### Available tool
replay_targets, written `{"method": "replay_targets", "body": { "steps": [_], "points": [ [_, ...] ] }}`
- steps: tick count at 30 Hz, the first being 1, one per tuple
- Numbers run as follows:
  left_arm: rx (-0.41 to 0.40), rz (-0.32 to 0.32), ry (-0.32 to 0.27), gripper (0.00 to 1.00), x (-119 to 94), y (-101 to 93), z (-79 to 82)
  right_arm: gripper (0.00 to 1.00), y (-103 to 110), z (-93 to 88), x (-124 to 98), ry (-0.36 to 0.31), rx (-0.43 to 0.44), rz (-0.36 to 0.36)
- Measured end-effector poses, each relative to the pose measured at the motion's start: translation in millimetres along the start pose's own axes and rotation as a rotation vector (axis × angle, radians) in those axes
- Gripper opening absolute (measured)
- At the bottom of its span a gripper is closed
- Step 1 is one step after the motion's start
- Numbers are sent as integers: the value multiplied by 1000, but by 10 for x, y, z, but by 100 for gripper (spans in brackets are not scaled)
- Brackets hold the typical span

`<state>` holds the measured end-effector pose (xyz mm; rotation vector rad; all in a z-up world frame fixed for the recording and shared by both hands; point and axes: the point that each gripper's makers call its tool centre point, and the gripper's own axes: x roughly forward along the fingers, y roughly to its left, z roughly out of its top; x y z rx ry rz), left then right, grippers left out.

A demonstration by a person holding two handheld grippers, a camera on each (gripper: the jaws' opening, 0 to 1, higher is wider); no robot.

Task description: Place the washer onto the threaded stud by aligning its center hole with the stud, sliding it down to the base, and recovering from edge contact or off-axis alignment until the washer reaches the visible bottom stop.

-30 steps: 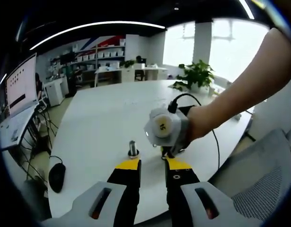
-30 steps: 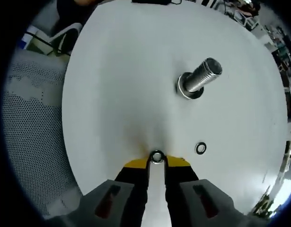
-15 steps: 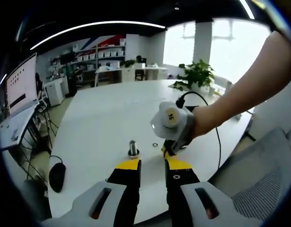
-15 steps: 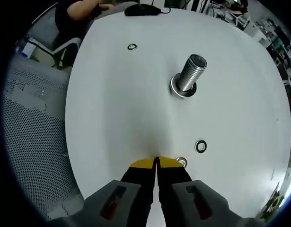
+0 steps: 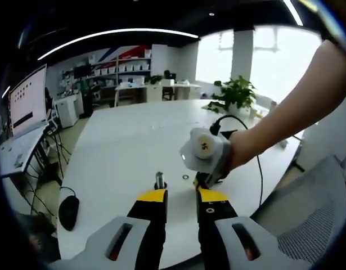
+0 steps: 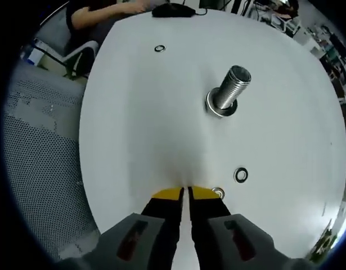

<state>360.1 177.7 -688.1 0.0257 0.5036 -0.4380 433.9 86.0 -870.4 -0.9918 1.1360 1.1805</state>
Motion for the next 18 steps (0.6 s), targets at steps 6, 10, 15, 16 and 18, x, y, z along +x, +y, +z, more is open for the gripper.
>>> {"method": "replay_targets", "body": {
  "steps": [6,10,15,16,18],
  "points": [
    [-7,-9,-28,19,-10,-16,54,18,1,78,-20,2,17,5],
    [-16,-1,-48,19,-30,10,90,19,55,325,-89,-58,12,27],
    [-14,-15,-71,19,-40,-31,134,19,89,572,-115,-96,46,58],
    [-9,-25,-72,20,-38,-58,139,19,98,624,-126,-106,52,62],
    [13,-34,-78,20,-37,-103,161,19,114,734,-142,-121,47,66]
  ]
}}
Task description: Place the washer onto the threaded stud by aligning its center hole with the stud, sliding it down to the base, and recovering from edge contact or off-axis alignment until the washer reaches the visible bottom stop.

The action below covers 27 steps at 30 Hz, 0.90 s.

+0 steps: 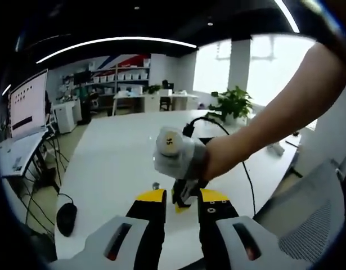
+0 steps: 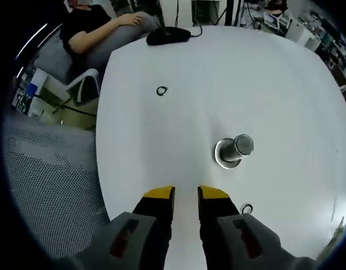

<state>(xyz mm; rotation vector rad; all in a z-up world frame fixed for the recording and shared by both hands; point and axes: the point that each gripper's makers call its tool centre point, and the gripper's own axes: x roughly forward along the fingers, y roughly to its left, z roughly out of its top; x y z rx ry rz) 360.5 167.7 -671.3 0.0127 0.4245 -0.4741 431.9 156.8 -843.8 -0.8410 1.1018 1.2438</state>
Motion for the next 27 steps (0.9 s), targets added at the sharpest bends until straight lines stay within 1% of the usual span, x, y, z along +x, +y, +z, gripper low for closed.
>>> {"method": "replay_targets", "body": {
  "steps": [2,5,11,14,18,21,25,27],
  "points": [
    [13,-8,1,20,6,-24,4,19,37,74,5,3,-18,8],
    [16,-14,0,20,7,-26,11,19,92,208,-10,-13,-54,16],
    [22,-14,-26,20,-14,-27,67,19,150,404,1,-37,-72,34],
    [52,-31,-43,20,-24,-91,110,19,142,484,44,-32,-103,39],
    [96,-47,-19,20,10,-155,76,19,81,573,78,-25,-124,38],
    [116,-65,-14,20,32,-198,79,20,57,654,84,-17,-153,39],
    [123,-79,-13,20,37,-220,80,21,105,830,95,-35,-178,54],
    [121,-80,-14,20,32,-218,79,21,114,900,149,-33,-208,58]
  ]
}}
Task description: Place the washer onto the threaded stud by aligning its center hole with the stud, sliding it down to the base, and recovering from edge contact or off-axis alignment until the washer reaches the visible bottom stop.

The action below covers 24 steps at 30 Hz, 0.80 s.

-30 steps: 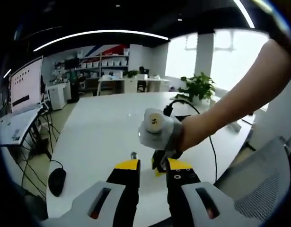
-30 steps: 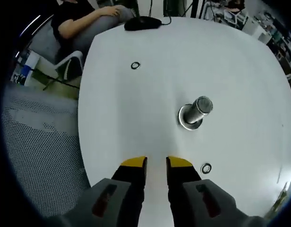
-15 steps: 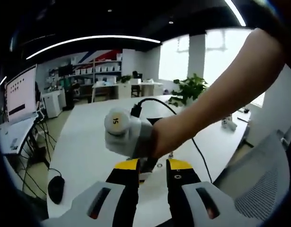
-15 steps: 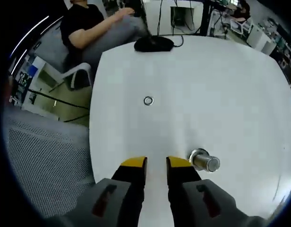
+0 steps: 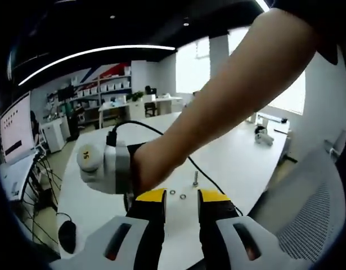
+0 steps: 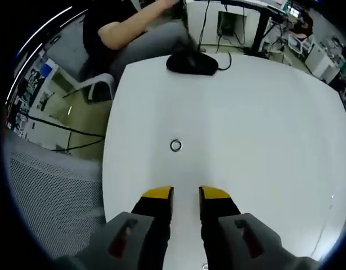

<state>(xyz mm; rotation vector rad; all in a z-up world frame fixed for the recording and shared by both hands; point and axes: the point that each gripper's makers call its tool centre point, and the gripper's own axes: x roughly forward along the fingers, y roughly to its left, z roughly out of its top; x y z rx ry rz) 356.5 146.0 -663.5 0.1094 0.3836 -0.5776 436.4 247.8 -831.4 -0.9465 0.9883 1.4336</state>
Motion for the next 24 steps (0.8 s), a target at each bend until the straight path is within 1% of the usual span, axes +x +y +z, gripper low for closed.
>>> {"method": "replay_targets", "body": {
  "steps": [4,8,10,12,20,24],
  "points": [
    [-8,5,-3,20,-9,14,-2,22,41,106,76,4,-26,15],
    [1,12,10,20,-6,-4,-28,22,82,196,185,15,-71,32],
    [19,9,20,20,6,-20,-39,22,100,224,227,19,-83,43],
    [17,7,21,20,8,-16,-40,22,124,253,280,31,-95,51],
    [-1,17,17,20,-2,22,-40,22,138,295,419,51,-117,62],
    [-4,18,18,20,-7,29,-48,22,124,302,483,56,-112,69]
  ]
}}
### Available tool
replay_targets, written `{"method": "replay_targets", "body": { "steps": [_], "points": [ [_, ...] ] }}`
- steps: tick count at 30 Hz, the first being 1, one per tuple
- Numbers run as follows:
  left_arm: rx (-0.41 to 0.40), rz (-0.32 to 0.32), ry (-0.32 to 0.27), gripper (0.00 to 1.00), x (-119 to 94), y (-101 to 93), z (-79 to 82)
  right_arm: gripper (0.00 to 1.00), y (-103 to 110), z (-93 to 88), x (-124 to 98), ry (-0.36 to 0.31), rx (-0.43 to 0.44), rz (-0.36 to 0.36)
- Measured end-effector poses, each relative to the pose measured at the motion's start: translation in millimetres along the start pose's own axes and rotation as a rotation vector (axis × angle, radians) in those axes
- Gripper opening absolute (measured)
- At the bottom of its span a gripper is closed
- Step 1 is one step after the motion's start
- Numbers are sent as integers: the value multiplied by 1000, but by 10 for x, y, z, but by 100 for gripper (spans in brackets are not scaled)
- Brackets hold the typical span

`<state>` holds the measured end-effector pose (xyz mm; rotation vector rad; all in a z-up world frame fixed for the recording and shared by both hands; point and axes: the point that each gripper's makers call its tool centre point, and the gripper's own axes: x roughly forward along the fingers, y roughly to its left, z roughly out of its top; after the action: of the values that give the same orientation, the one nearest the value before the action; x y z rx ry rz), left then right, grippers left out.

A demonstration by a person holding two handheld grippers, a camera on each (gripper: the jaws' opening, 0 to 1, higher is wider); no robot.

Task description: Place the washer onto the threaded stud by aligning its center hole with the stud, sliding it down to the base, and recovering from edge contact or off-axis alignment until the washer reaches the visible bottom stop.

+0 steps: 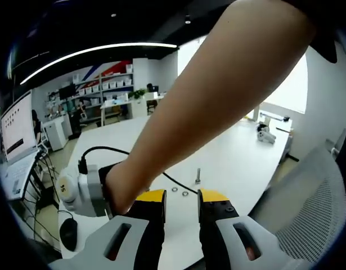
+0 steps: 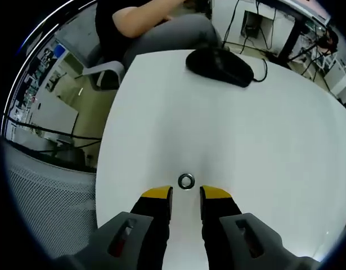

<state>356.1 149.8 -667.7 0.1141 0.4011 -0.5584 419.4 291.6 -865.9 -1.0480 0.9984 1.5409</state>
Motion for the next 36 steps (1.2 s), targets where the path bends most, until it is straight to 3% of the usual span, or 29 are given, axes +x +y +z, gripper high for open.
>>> {"method": "replay_targets", "body": {
  "steps": [7,12,15,27,36],
  "points": [
    [-14,3,-3,20,1,26,3,21,4,55,37,-1,-14,1],
    [-22,7,-6,20,-7,47,4,20,17,50,42,37,-173,-33],
    [-28,8,-5,20,-5,57,0,17,7,49,47,53,-223,-43],
    [-36,12,0,20,-5,63,-9,16,-13,62,68,86,-275,-33],
    [-32,16,4,20,-9,63,-20,16,7,61,81,196,-323,-44]
  ]
}}
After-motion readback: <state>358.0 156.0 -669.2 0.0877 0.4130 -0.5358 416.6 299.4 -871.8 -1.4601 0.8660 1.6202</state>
